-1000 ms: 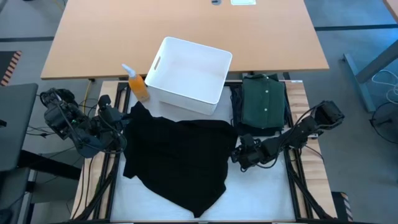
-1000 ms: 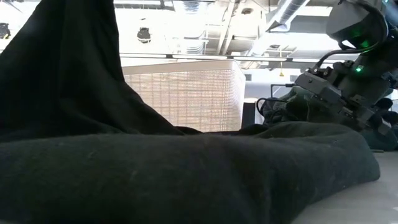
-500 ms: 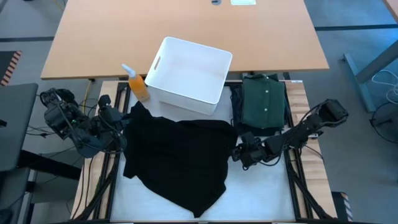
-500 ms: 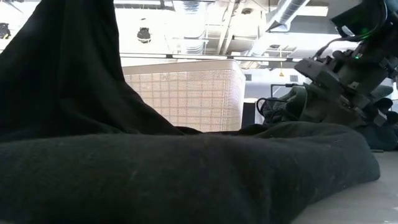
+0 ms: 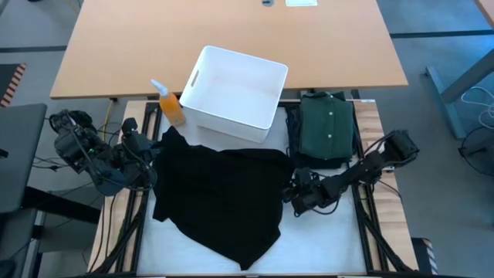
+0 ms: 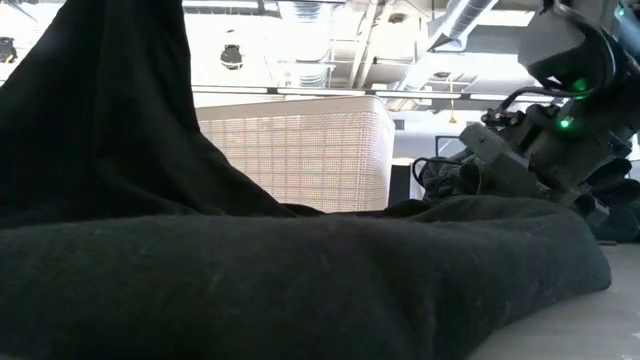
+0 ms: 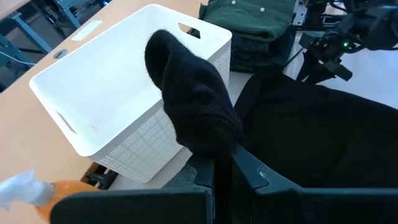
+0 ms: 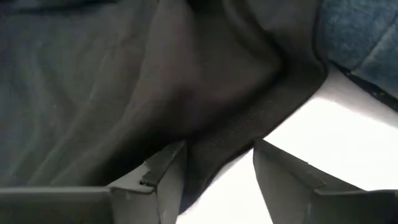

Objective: Fold laundry
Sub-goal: Fold the black shirt

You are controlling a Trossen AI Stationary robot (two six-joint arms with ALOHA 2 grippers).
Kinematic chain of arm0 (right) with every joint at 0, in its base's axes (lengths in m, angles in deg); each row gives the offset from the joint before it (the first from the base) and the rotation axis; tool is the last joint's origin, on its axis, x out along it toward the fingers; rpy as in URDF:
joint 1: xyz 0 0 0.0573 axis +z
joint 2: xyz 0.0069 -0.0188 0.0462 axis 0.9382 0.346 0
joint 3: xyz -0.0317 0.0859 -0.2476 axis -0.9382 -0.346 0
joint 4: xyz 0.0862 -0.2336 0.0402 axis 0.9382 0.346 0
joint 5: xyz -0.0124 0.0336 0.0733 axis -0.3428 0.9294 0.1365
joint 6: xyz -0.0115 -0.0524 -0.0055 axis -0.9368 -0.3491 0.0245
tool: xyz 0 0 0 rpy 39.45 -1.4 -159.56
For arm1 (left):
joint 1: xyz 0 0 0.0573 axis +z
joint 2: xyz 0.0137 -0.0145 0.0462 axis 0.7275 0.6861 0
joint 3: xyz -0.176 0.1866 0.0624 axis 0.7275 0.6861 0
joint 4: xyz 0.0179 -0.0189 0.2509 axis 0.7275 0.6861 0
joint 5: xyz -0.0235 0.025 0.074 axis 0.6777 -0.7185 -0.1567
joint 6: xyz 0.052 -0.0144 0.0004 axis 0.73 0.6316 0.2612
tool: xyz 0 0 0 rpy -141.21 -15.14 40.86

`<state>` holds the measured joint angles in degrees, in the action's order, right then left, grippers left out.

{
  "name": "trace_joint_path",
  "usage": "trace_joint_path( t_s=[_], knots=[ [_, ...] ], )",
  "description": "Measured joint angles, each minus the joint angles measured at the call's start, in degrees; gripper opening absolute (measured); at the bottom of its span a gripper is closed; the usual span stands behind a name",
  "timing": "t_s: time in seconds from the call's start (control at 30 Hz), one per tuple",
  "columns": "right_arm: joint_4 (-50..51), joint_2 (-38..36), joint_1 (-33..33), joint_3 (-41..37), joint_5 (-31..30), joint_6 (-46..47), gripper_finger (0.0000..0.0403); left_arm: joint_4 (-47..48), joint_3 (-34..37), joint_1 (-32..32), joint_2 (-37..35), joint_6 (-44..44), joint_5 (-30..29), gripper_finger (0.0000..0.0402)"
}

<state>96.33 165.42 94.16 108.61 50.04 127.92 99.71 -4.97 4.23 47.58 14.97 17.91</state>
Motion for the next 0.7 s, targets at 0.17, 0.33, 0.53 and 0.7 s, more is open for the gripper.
trace_joint_path(
  t_s=[0.17,0.33,0.53,0.7],
  knots=[
    [4.61,3.87,0.92,4.16,-0.71,-1.68,0.0126,0.01,0.00,-0.01,0.00,-0.24,0.58,0.0000],
    [10.79,4.32,2.90,8.88,1.53,-4.04,0.0019,-0.01,0.00,-0.01,0.35,-0.67,1.12,0.0000],
    [33.70,-3.45,4.62,15.48,6.14,-4.54,0.0017,-0.01,0.00,-0.01,0.74,-0.17,1.38,0.0000],
    [53.44,-11.84,7.43,21.98,-6.23,-4.67,0.0014,0.00,0.00,-0.50,0.74,-0.62,-0.86,0.0000]
  ],
)
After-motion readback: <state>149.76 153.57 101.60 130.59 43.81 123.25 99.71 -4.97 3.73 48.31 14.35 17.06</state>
